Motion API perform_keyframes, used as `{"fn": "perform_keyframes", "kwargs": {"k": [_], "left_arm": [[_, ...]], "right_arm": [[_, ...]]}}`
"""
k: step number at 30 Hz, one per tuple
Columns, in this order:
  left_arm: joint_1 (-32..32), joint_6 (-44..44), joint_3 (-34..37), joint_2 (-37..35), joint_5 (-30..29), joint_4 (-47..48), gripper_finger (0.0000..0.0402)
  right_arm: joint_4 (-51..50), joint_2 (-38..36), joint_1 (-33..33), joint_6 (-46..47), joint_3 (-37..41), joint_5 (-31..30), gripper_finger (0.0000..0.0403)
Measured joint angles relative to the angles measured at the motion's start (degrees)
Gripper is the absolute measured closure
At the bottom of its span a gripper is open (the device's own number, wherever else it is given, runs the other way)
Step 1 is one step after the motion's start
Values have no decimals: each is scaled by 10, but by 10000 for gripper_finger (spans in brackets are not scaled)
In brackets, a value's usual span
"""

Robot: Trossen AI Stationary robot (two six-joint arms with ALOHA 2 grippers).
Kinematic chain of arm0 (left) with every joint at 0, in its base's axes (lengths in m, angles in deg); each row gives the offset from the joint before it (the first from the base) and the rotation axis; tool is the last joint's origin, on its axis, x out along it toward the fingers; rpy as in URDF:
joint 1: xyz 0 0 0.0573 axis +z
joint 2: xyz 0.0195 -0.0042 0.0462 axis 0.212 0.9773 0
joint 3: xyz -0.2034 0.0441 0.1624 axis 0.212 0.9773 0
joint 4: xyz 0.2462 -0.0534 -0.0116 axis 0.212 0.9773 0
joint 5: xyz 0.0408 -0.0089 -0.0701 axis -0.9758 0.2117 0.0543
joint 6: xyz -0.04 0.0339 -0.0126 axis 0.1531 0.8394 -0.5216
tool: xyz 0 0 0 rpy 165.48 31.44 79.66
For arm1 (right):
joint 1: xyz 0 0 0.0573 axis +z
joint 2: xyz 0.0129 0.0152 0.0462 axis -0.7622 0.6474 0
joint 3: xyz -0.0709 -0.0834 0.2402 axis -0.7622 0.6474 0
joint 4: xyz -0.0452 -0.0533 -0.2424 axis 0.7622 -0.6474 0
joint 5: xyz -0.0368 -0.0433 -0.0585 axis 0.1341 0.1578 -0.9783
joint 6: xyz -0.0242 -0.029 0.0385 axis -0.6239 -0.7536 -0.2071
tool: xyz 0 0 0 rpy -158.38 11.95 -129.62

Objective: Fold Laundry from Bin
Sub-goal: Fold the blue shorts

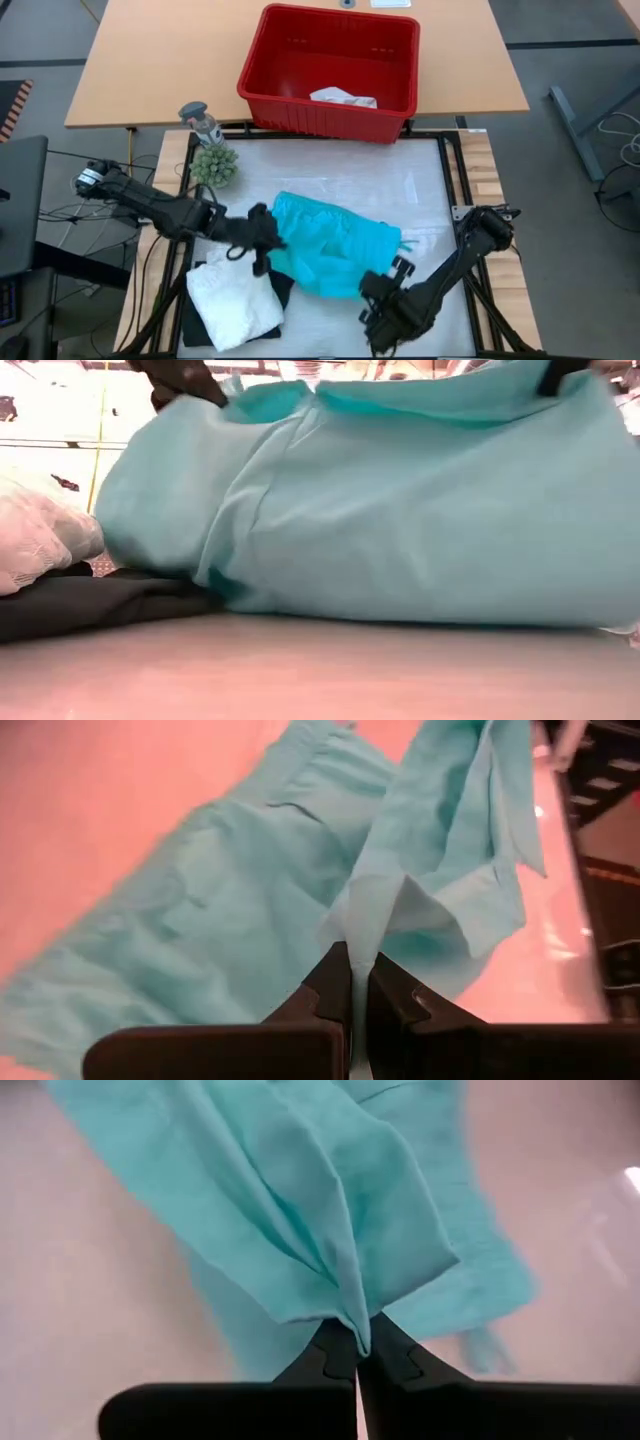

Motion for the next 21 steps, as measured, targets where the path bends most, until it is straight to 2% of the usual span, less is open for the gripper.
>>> {"fn": "perform_keyframes", "kwargs": {"k": [12,17,21], "left_arm": [[168,152,0,-2,5,3,401],[223,196,0,10,38,-5,401],[256,236,0,32,41,-26,402]], "right_arm": [[-19,-12,-112,-57,51,10,383],[-19,-13,-142,-43,69,37,383],[-19,-13,-166,-5,86,43,383]]}}
